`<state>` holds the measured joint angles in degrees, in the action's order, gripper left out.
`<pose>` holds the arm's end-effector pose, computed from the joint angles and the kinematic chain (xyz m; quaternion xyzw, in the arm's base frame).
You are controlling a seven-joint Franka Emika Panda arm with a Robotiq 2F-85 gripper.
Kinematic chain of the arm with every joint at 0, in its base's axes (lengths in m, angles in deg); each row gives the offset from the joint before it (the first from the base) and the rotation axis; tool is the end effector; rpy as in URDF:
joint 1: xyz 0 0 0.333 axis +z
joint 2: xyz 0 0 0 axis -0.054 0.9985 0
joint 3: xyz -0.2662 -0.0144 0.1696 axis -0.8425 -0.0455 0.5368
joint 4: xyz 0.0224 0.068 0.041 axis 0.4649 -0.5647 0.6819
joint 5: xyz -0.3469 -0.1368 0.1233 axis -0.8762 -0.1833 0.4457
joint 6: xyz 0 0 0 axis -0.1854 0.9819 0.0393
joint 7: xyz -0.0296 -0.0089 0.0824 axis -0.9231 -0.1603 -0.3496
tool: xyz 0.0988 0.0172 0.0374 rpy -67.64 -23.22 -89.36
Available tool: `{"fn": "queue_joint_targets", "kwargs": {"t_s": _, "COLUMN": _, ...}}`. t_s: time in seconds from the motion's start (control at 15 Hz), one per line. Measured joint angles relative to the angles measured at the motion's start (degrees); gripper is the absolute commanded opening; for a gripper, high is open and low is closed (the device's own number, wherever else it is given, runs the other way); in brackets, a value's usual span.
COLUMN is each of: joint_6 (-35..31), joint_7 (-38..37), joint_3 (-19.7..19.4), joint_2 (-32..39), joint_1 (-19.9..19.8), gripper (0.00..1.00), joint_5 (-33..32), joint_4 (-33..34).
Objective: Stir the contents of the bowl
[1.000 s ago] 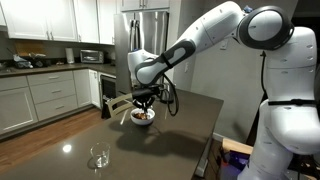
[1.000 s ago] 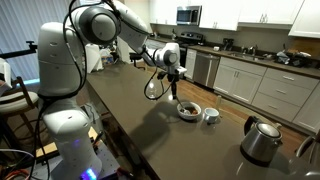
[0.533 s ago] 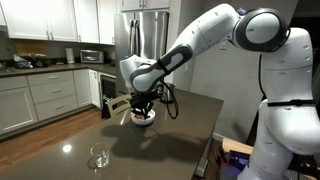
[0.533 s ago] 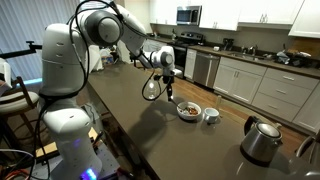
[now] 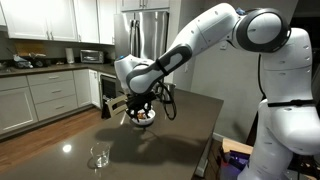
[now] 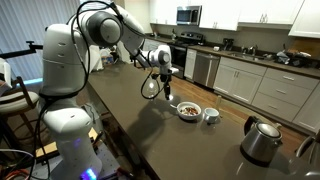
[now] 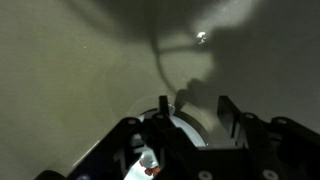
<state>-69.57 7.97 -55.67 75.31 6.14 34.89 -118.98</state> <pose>0.5965 0.0622 0.3239 0.9331 -0.3217 -0.0097 0.1602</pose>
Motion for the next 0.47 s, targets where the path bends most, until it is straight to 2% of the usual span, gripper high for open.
{"fn": "queue_joint_targets", "kwargs": {"t_s": 0.2, "joint_6": -0.2, "joint_7": 2.1, "joint_3": 0.7, "joint_2": -0.3, "joint_1": 0.0, "gripper": 0.88, "joint_5": 0.0, "joint_4": 0.6}}
{"fn": "queue_joint_targets", "kwargs": {"t_s": 0.27, "joint_6": -0.3, "joint_7": 2.9, "joint_3": 0.9, "joint_2": -0.5, "joint_1": 0.0, "gripper": 0.85, "joint_5": 0.1, "joint_4": 0.6}}
{"fn": "queue_joint_targets", "kwargs": {"t_s": 0.33, "joint_6": -0.3, "joint_7": 4.0, "joint_3": 1.2, "joint_2": -0.9, "joint_1": 0.0, "gripper": 0.97, "joint_5": 0.4, "joint_4": 0.6}}
{"fn": "queue_joint_targets", "kwargs": {"t_s": 0.4, "joint_6": -0.3, "joint_7": 5.5, "joint_3": 1.5, "joint_2": -1.3, "joint_1": 0.0, "gripper": 0.97, "joint_5": 1.0, "joint_4": 0.6}}
{"fn": "queue_joint_targets", "kwargs": {"t_s": 0.47, "joint_6": -0.3, "joint_7": 7.3, "joint_3": 1.9, "joint_2": -1.8, "joint_1": 0.0, "gripper": 0.87, "joint_5": 1.7, "joint_4": 0.5}}
